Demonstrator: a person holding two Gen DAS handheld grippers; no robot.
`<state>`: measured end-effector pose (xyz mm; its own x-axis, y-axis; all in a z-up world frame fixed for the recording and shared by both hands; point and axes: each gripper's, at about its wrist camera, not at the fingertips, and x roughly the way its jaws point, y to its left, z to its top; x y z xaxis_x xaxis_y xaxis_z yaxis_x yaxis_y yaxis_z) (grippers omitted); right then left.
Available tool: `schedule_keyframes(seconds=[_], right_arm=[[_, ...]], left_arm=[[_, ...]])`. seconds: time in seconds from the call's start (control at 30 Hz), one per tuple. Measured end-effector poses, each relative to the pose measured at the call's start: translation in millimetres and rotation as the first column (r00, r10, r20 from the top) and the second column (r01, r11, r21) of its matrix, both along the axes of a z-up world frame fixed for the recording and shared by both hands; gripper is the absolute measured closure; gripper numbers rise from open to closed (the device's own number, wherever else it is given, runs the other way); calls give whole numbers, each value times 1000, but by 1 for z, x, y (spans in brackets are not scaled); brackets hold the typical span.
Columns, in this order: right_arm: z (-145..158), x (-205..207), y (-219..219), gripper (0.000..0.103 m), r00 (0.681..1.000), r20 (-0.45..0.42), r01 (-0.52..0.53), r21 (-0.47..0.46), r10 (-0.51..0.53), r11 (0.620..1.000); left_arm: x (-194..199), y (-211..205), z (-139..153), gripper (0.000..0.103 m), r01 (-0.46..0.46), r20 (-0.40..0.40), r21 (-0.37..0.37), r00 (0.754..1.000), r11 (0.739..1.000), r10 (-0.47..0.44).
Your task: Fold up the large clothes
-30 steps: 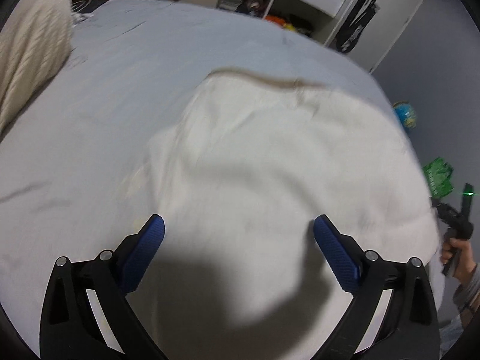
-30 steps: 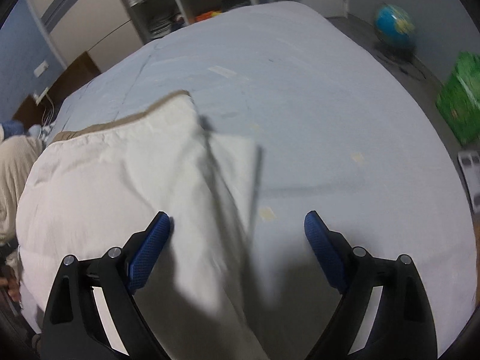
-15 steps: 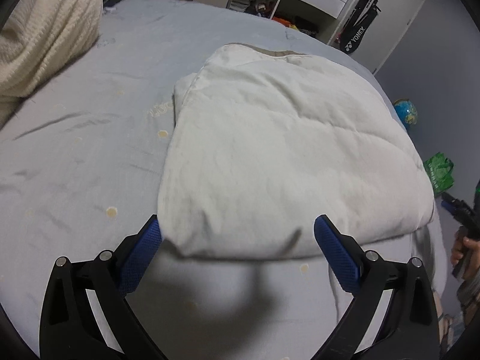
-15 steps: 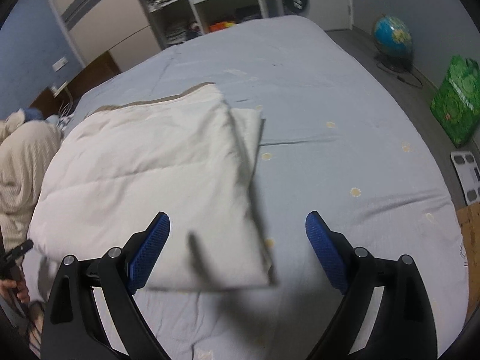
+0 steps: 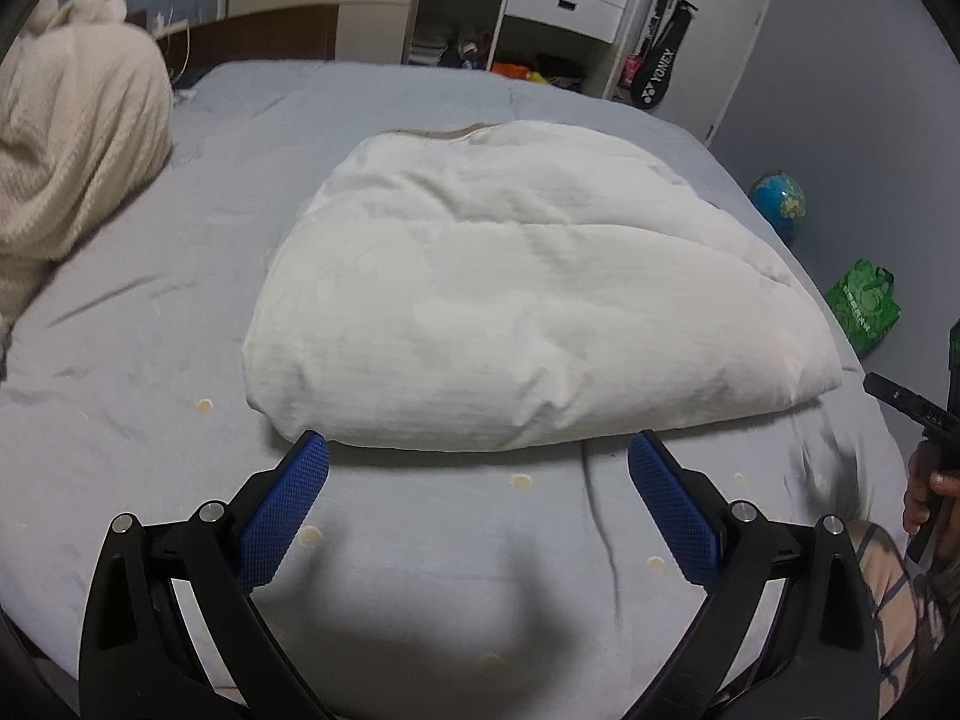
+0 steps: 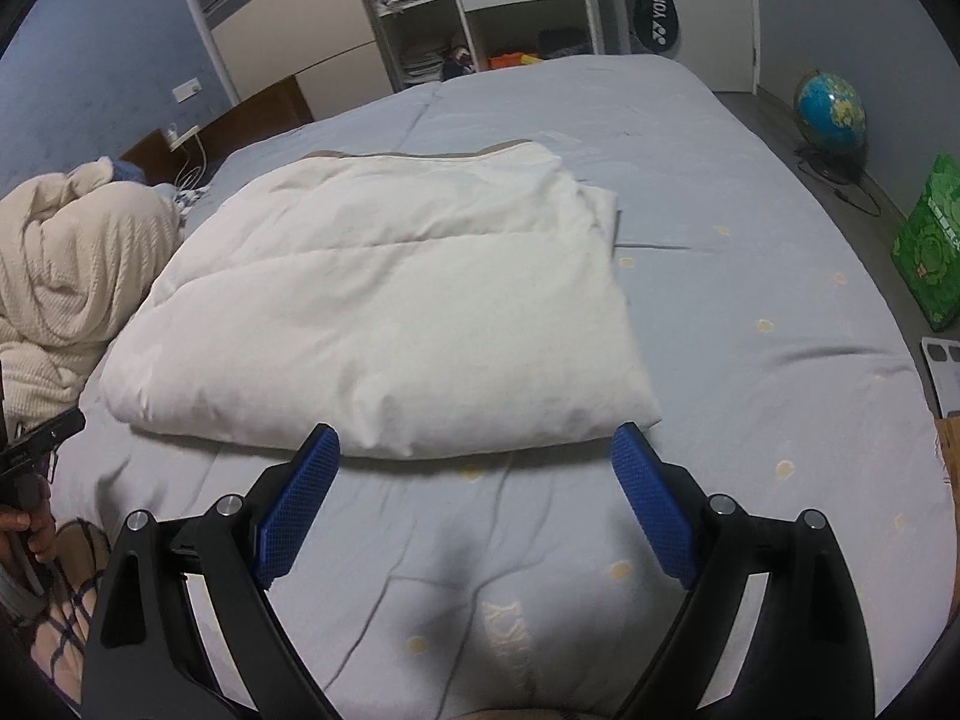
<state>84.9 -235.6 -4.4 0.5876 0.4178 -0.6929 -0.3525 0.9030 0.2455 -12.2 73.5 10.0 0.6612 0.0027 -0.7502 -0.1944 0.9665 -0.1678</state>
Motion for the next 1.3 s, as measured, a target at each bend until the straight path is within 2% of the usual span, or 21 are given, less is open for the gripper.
schedule_keyframes(seconds=[0.27,0.47,0.87,1.3], right_arm=[[-1,-32,18,16,996,75,-48,-23,49,999],[4,-49,23,15,986,155,-57,-48,64,997],[4,-56,28,15,985,154,-62,-91,76,994],[0,-53,33,15,986,138,-72,-114,88,991]], left_arm=[[-11,-28,-6,7,25,11,109,1000,994,-26],[-10,-30,-13,7,19,3,104,1000,994,-19],[-16,-39,-9,7,7,17,165,1000,986,-10],[-17,-39,-9,7,10,17,167,1000,986,-13]])
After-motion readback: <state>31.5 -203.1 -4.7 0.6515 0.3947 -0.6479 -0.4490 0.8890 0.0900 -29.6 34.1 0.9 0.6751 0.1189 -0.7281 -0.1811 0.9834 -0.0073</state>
